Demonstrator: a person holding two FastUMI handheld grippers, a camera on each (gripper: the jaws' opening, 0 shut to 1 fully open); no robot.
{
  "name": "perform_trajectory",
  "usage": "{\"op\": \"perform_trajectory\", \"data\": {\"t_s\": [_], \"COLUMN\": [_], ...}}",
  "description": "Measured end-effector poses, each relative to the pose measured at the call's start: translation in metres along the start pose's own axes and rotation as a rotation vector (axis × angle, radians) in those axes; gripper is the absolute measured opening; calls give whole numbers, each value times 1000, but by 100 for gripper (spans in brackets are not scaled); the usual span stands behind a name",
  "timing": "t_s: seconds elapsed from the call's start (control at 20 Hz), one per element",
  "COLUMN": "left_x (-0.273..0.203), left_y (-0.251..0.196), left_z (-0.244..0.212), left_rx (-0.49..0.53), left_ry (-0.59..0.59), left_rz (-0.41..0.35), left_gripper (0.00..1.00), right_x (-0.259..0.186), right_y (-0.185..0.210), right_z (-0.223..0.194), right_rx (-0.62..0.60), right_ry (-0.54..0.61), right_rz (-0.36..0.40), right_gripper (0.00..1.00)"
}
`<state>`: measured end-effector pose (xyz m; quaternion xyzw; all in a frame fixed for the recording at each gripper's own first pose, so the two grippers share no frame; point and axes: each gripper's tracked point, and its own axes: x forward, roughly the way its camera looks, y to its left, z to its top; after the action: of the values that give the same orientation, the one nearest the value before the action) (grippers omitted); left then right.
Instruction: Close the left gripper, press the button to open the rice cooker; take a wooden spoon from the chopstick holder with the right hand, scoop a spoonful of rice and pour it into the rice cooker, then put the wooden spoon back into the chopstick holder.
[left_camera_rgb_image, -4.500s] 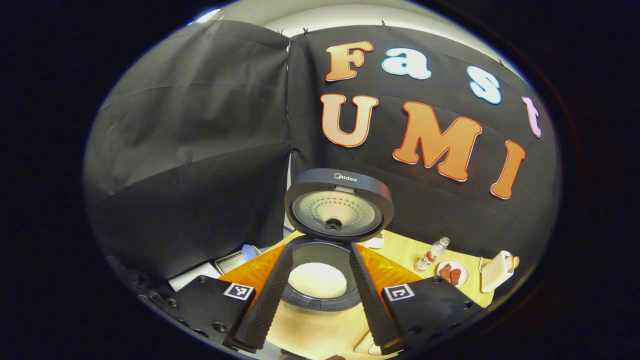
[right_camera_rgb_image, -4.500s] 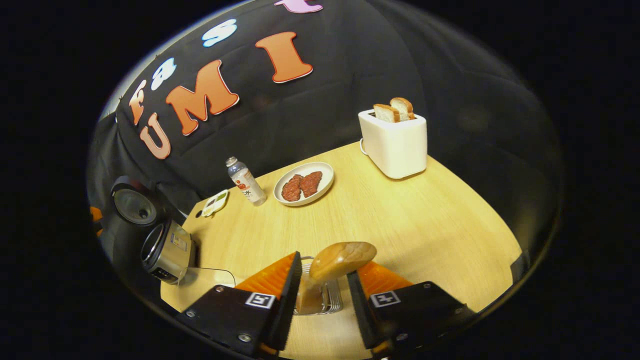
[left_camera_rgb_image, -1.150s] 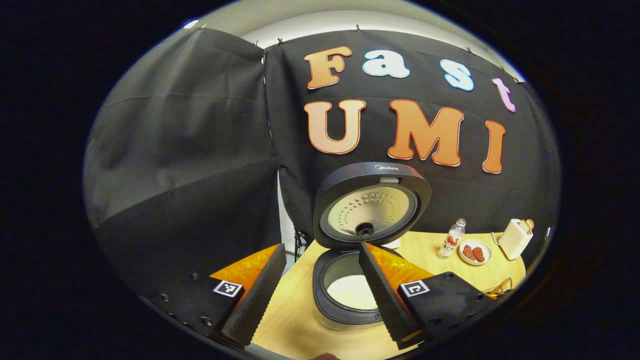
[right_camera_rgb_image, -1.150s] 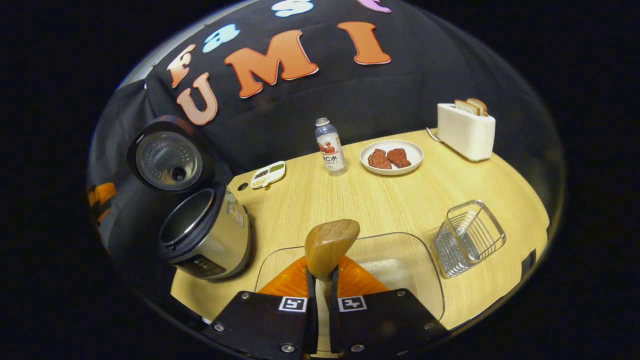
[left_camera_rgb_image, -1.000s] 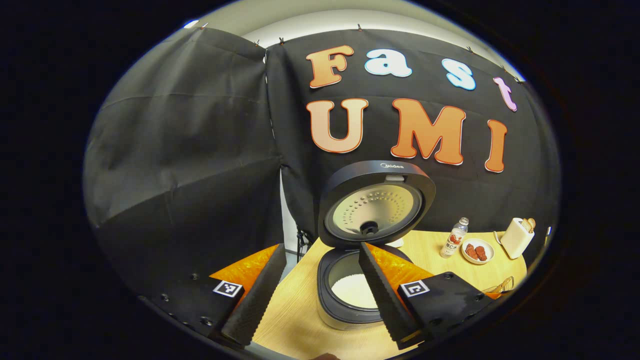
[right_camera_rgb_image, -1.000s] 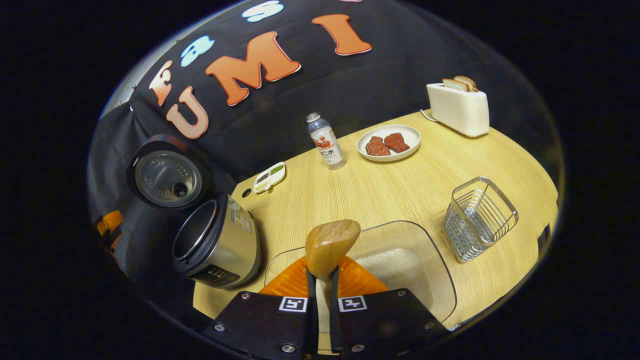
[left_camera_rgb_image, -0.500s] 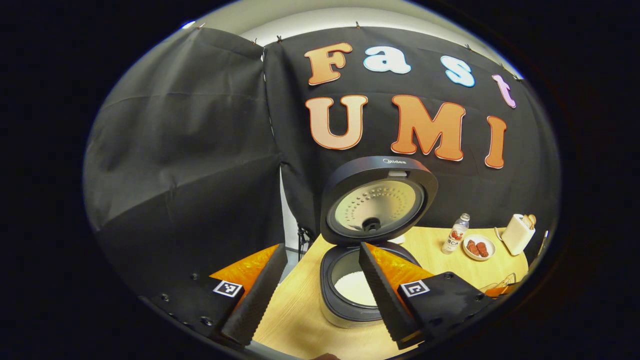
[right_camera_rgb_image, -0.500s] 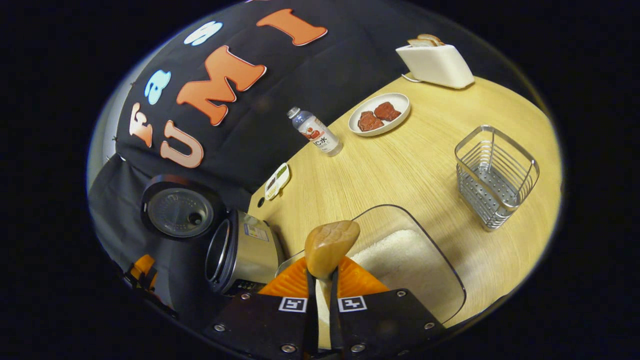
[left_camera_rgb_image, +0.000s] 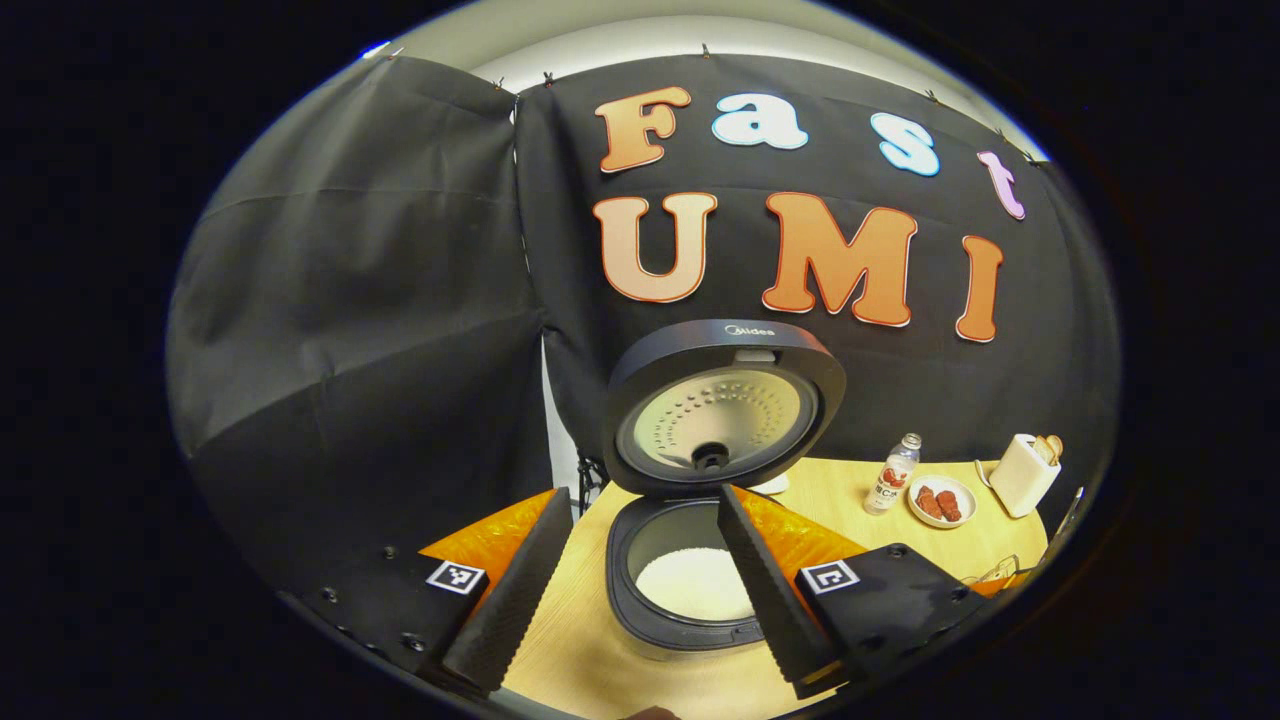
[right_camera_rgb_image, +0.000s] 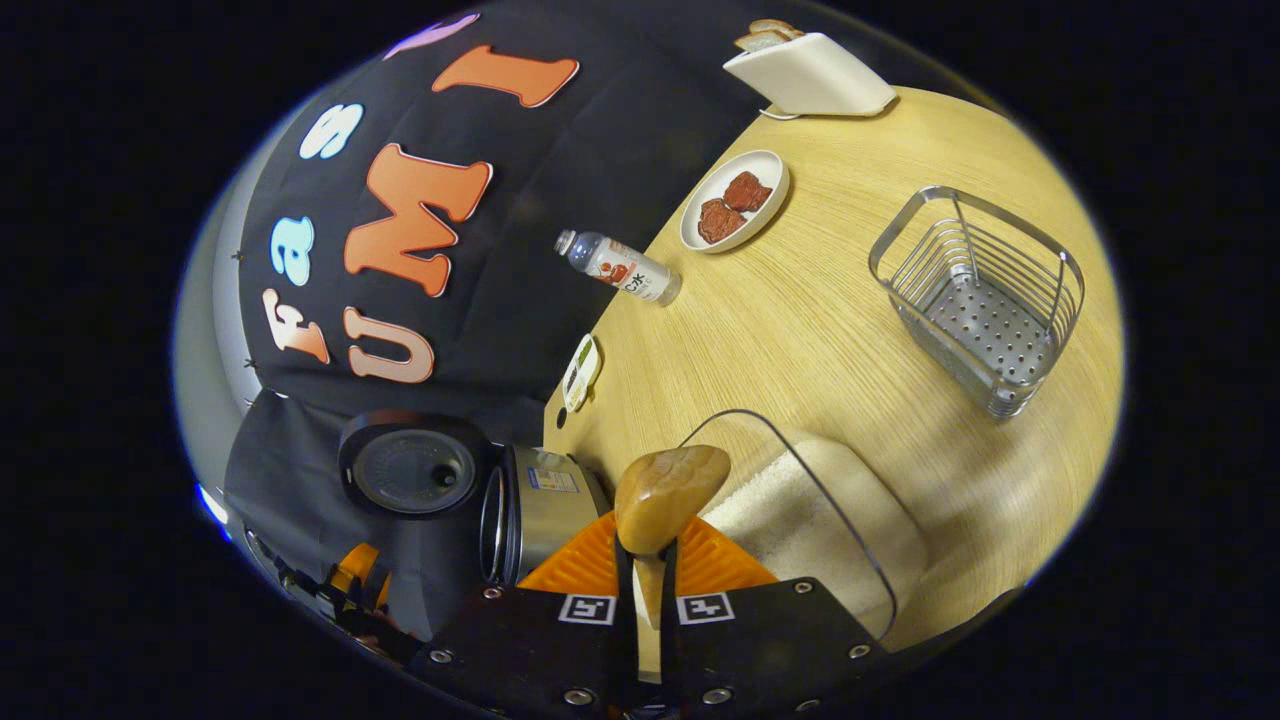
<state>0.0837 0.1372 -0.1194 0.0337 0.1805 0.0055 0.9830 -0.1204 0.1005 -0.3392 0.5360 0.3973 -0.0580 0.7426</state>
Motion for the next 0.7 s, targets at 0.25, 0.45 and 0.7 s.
{"op": "perform_trajectory", "data": {"t_s": [0.25,0.45,0.7], "left_x": [-2,-5,-7], "left_y": [-14,-20,-15], "left_z": [5,5,0], "left_rx": [-20,-37,-74], "left_ry": [-16,-30,-34], "left_rz": [0,0,17], "left_gripper": [99,98,98], "right_x": [-22,-35,-32], "right_y": [-4,10,47], "right_z": [32,63,80], "right_rx": [108,221,373], "right_ry": [-18,-49,-34], "right_rz": [70,147,262], "right_gripper": [8,8,8]}}
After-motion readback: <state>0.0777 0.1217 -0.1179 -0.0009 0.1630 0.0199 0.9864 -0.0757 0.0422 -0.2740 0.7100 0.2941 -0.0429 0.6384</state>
